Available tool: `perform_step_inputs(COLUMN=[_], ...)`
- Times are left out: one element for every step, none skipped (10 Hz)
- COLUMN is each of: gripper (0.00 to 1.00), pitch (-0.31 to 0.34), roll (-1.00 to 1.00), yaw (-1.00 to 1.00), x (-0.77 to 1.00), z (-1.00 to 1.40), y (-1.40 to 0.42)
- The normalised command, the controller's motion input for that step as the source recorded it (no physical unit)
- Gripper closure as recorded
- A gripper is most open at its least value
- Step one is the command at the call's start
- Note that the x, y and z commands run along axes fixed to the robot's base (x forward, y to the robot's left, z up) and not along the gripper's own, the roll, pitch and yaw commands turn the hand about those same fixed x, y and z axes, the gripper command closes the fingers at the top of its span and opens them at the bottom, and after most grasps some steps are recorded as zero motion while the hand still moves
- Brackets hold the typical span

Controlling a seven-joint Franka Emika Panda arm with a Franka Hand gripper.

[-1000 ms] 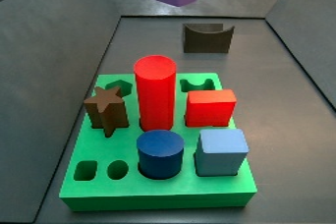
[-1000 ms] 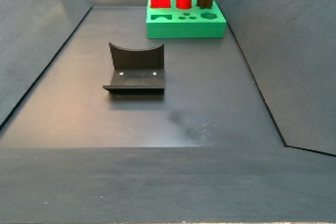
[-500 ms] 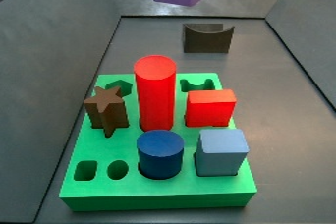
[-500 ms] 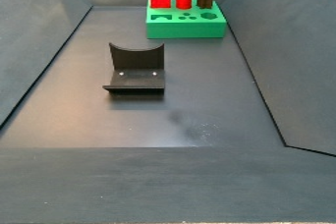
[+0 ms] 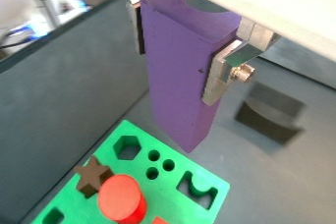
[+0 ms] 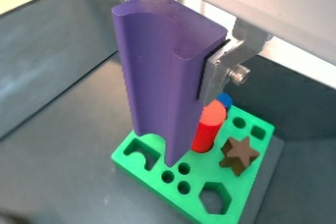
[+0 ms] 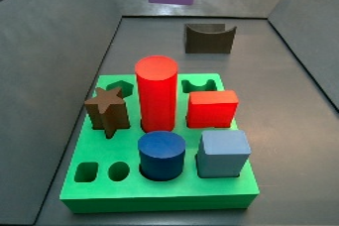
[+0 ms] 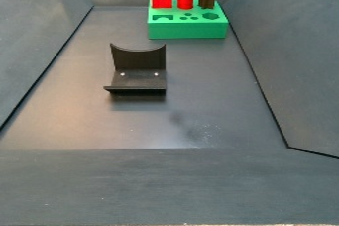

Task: Pick up the arch object. Move up. Rotate the arch object. Move to above the board. Insert the arch object.
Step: Move to above the board, then insert the arch object.

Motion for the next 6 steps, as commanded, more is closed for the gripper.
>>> perform_step_inputs(gripper=[1.00, 1.00, 1.00, 1.00, 1.00, 1.00], pitch=[0.169, 0.000, 0.000, 0.000, -0.001, 0.000], roll=[0.16, -0.01, 0.00, 0.05, 0.00, 0.05], yaw=[0.33, 0.00, 0.00, 0.00, 0.00, 0.00], x=[0.08, 0.00, 0.00, 0.25, 0.49, 0.87], z=[0.02, 0.00, -0.01, -0.44, -0.86, -0.96], y=[-0.04, 0.00, 0.02, 0.00, 0.00, -0.11])
